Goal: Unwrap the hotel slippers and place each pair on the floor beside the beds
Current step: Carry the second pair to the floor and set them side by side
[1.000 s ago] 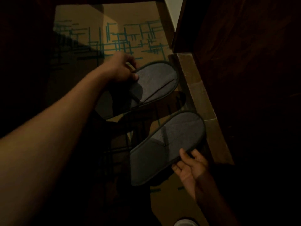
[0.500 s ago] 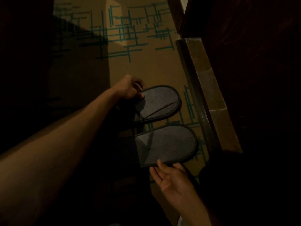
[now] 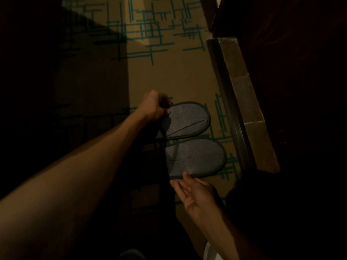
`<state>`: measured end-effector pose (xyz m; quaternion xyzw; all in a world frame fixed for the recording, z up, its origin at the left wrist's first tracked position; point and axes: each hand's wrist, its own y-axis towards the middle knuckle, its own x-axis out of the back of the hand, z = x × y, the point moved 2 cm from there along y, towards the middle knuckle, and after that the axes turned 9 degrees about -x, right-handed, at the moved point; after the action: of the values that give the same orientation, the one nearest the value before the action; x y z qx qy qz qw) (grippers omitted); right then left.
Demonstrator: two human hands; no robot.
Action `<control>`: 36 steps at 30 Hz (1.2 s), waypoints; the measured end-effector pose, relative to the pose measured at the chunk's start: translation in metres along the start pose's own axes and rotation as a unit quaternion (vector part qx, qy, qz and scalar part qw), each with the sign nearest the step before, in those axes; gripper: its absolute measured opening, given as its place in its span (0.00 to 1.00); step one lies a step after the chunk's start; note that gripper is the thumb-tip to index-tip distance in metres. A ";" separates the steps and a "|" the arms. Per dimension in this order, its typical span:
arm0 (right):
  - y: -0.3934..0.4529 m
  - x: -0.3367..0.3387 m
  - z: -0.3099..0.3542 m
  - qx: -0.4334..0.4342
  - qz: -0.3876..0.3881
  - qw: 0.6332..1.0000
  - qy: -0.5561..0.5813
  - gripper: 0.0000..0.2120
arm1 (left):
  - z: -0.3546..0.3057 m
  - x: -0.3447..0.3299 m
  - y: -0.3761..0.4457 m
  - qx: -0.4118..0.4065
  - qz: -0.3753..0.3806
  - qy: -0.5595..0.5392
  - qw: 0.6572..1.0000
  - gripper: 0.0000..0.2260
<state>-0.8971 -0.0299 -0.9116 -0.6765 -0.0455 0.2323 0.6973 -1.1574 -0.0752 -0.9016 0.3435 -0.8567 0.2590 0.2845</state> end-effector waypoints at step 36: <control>-0.001 -0.013 0.001 -0.074 -0.031 0.988 -0.135 0.10 | -0.005 -0.015 -0.014 0.088 -0.076 0.032 0.993 0.09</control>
<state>-0.9092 -0.0342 -0.9075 -0.6867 -0.1772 0.2960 0.6398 -1.1368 -0.0741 -0.9042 0.4234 -0.7923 0.3219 0.2988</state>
